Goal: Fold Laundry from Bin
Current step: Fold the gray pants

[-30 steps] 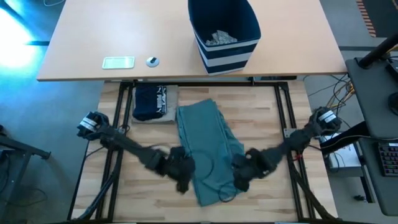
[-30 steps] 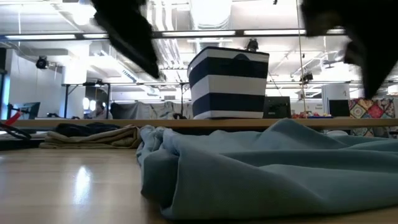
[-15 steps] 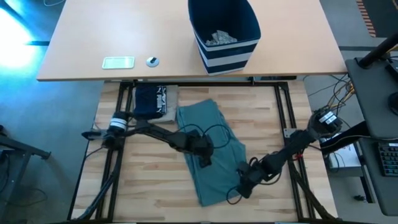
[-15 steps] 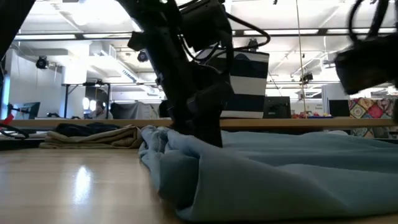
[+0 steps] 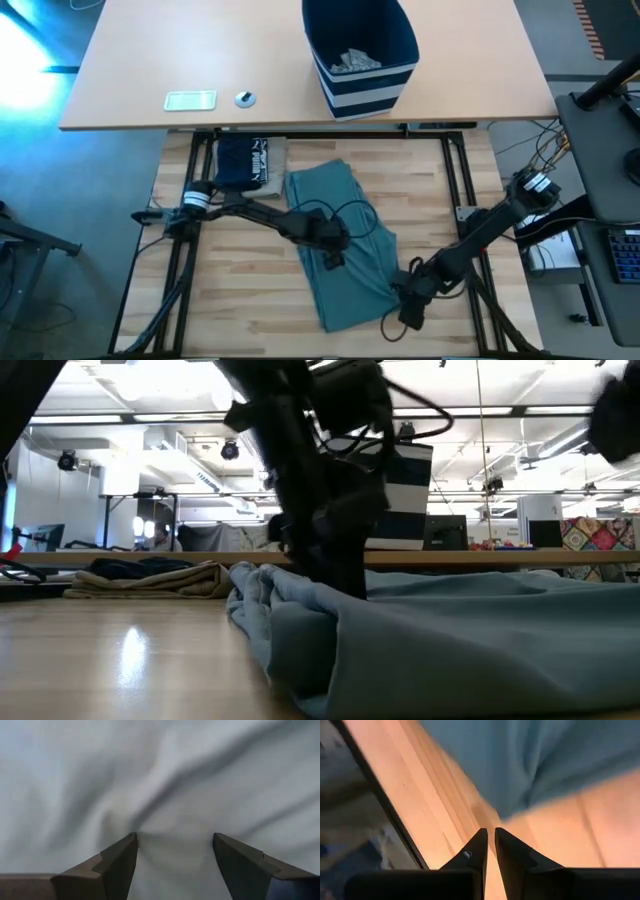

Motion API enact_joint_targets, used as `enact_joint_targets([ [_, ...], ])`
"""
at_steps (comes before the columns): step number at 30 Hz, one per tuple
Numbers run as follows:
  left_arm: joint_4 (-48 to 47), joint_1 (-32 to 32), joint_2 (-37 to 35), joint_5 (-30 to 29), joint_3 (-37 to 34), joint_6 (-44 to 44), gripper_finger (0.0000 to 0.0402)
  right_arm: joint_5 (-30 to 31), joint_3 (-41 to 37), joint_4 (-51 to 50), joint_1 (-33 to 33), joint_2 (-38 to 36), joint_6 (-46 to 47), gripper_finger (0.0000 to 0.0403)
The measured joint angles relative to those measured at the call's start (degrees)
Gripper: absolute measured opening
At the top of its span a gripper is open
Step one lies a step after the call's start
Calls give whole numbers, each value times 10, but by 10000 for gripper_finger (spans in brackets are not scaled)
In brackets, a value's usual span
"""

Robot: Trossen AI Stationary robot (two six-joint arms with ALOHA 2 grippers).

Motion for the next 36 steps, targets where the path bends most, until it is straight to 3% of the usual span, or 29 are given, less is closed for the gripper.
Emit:
enact_joint_targets([
  [4,-53,1,-1,-11,56,26,245,134,0,4,-1,-28,-29,33],
  [7,-123,0,-3,-21,92,49,245,213,3,19,2,-36,-117,33],
  [13,-176,-68,-53,-29,115,115,245,205,38,-21,17,-35,-359,61],
  [17,-166,-144,-69,-33,77,160,245,203,49,-52,18,-22,-459,121],
  [21,-118,-205,-77,-80,33,131,245,207,49,-49,20,-4,-565,190],
  [24,-85,-231,-75,-81,13,102,245,208,48,-48,26,8,-615,226],
  [30,14,-279,-49,-95,0,72,262,207,48,-45,61,10,-622,246],
  [36,35,-302,14,-171,41,80,305,209,48,-46,78,10,-553,247],
])
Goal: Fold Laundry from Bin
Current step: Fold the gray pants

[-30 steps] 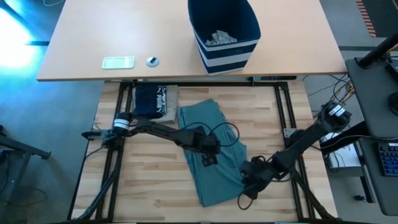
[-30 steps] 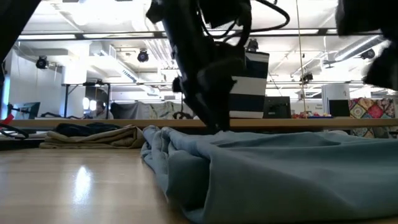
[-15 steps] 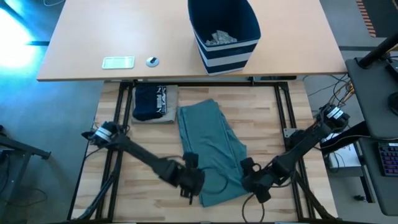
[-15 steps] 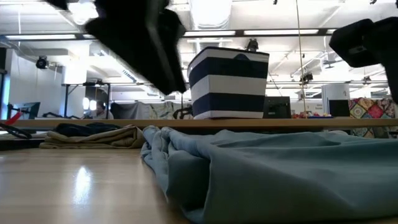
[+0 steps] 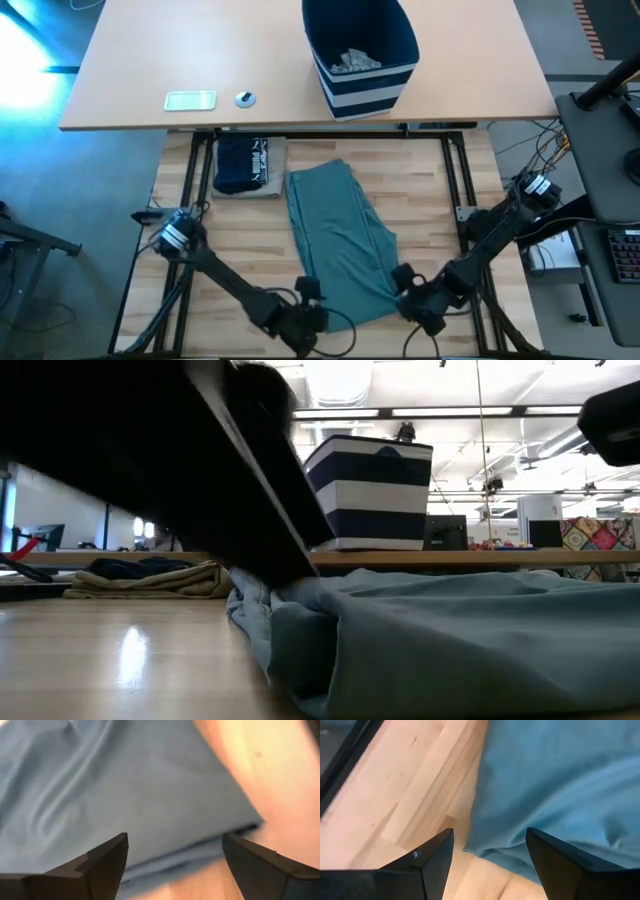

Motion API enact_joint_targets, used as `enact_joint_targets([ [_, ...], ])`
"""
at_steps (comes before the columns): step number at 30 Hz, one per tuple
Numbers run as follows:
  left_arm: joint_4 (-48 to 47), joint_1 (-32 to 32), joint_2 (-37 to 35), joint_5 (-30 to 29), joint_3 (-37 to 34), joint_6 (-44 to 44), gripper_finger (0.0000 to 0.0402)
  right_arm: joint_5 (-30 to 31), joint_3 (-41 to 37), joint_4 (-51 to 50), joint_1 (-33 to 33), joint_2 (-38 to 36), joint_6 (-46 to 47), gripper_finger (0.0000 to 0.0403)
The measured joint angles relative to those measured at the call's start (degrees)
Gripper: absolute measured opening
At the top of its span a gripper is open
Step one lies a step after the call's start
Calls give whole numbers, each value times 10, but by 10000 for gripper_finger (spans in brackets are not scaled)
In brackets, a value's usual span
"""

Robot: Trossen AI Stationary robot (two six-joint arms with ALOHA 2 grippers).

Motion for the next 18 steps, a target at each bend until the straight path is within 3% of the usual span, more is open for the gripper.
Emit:
enact_joint_targets([
  [5,-19,-2,68,12,69,-10,328,0,4,-4,9,0,32,247],
  [12,-183,-29,125,10,216,-36,332,11,21,-24,31,0,71,247],
  [18,-225,-54,125,3,248,-64,332,18,24,-29,42,0,102,247],
])
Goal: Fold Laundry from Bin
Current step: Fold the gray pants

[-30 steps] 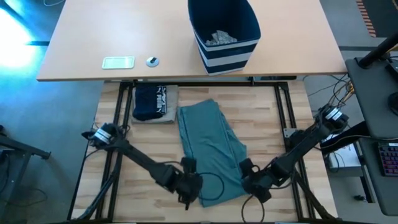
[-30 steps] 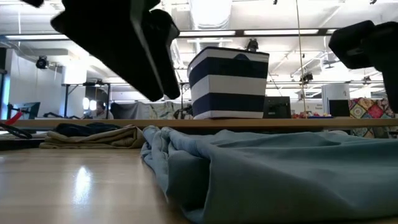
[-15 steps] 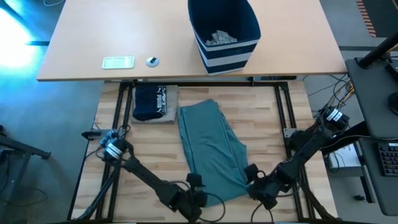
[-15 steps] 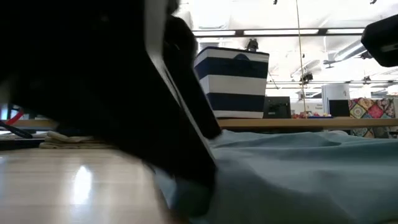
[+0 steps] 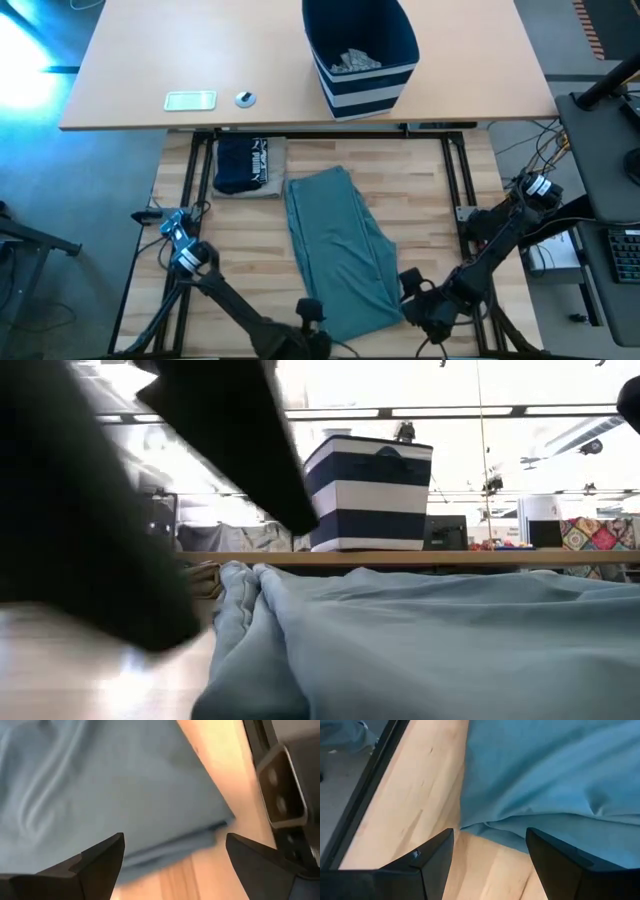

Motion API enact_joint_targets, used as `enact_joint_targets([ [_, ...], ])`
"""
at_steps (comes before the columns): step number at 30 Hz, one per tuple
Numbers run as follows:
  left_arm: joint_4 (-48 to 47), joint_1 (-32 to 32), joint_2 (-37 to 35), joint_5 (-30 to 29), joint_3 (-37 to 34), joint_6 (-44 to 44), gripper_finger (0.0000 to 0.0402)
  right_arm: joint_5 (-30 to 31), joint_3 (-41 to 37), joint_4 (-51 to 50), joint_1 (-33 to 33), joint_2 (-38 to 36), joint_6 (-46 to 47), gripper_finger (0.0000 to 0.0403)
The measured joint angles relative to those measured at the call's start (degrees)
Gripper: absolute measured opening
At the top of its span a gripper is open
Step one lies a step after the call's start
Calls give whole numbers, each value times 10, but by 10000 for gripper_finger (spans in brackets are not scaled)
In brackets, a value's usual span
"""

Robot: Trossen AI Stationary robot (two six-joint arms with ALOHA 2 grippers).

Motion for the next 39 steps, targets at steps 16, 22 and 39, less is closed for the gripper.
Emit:
enact_joint_targets([
  [16,83,7,39,-22,-28,15,270,3,-2,2,7,3,-2,247],
  [22,105,14,55,-6,-28,-2,105,9,17,33,7,22,-130,233],
  [39,54,25,-8,-12,-33,-122,6,74,153,-104,-10,214,19,246],
])
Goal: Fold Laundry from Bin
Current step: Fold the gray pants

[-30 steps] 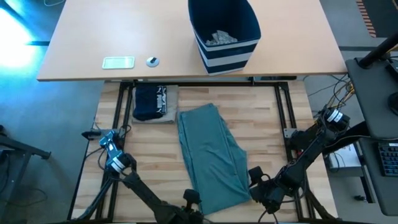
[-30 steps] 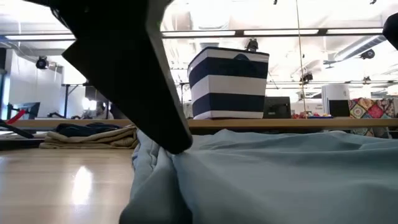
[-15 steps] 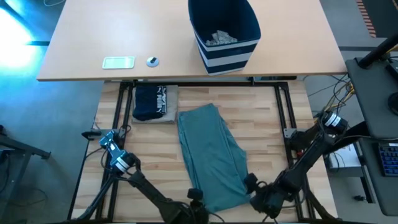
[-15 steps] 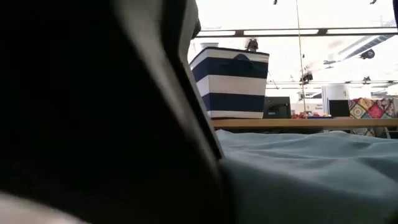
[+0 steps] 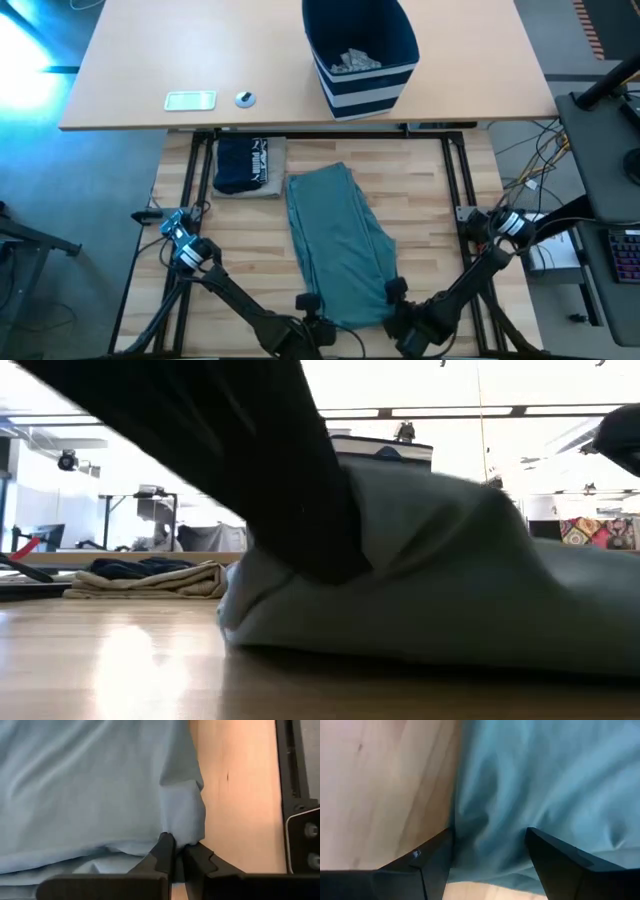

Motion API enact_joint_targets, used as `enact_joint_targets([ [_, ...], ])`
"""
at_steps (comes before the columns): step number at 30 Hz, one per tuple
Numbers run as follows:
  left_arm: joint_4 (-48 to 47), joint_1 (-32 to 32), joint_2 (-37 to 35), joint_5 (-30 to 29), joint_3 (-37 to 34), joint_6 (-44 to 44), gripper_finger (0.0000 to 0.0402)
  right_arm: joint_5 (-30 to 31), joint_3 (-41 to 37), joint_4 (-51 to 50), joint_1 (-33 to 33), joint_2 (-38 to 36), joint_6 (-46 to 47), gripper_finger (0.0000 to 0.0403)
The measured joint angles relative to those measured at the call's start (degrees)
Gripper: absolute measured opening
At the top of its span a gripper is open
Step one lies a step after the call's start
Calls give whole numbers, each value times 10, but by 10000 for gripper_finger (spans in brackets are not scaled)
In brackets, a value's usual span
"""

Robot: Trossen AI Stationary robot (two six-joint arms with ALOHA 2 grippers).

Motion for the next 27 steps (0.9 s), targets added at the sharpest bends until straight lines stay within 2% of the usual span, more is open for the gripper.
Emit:
enact_joint_targets([
  [2,-1,0,-5,2,0,-2,3,-7,-7,2,-5,-1,23,230],
  [4,-5,0,-12,9,0,-3,2,-7,-10,3,-10,-1,36,195],
  [6,-5,-1,-16,13,1,-4,2,-5,-11,4,-11,-8,37,142],
  [9,-6,-3,-18,19,1,-10,1,-8,-5,1,-12,-23,36,43],
  [10,-5,-3,-19,22,1,-15,1,-12,-2,-1,-12,-30,34,28],
  [14,22,-8,-35,34,1,-34,1,-62,18,-4,-12,-56,49,12],
  [21,155,-42,-55,93,1,-95,0,-197,117,-28,6,-86,115,10],
  [24,140,-54,-83,80,1,-120,0,-191,178,-56,8,-92,132,10],
  [27,73,-55,-121,52,2,-127,0,-113,220,-112,-4,-100,121,9],
])
